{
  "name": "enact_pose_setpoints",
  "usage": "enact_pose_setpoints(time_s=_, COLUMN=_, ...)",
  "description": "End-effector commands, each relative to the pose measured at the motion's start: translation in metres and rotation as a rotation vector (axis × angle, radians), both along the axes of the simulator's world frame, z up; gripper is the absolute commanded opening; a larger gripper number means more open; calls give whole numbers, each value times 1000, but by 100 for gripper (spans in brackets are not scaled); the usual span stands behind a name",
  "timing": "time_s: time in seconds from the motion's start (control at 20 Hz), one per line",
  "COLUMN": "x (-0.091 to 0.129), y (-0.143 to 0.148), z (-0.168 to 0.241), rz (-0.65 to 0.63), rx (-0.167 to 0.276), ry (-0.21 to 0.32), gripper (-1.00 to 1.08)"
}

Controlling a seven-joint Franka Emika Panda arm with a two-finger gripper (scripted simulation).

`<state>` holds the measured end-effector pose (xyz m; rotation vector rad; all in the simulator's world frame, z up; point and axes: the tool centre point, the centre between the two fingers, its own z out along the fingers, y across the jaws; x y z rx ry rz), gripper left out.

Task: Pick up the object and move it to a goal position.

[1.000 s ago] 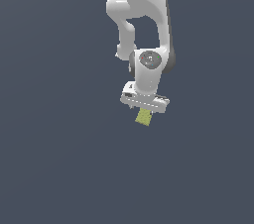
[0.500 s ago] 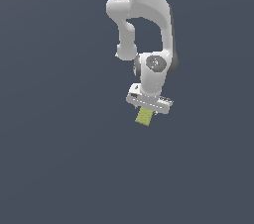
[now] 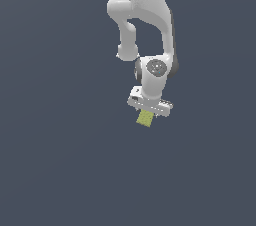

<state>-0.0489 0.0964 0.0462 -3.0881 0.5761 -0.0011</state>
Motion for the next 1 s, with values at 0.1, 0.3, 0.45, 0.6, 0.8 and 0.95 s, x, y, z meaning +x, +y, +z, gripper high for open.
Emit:
enact_pose_setpoints(time_s=0.1, x=-1, y=0, z=-22, rz=-1, rx=0, ry=1, gripper=100)
enact_pose_setpoints(time_s=0.3, x=-1, y=0, z=-34, rz=-2, rx=0, ry=1, gripper=100)
enact_pose_setpoints(time_s=0.45, x=-1, y=0, z=-36, rz=-2, rx=0, ry=1, gripper=100)
enact_pose_setpoints(time_s=0.6, x=-1, y=0, z=-36, rz=-2, rx=0, ry=1, gripper=-100)
enact_pose_setpoints(time_s=0.8, x=-1, y=0, z=-36, rz=-2, rx=0, ry=1, gripper=-100)
enact_pose_setpoints(time_s=0.95, x=-1, y=0, z=-36, rz=-2, rx=0, ry=1, gripper=-100)
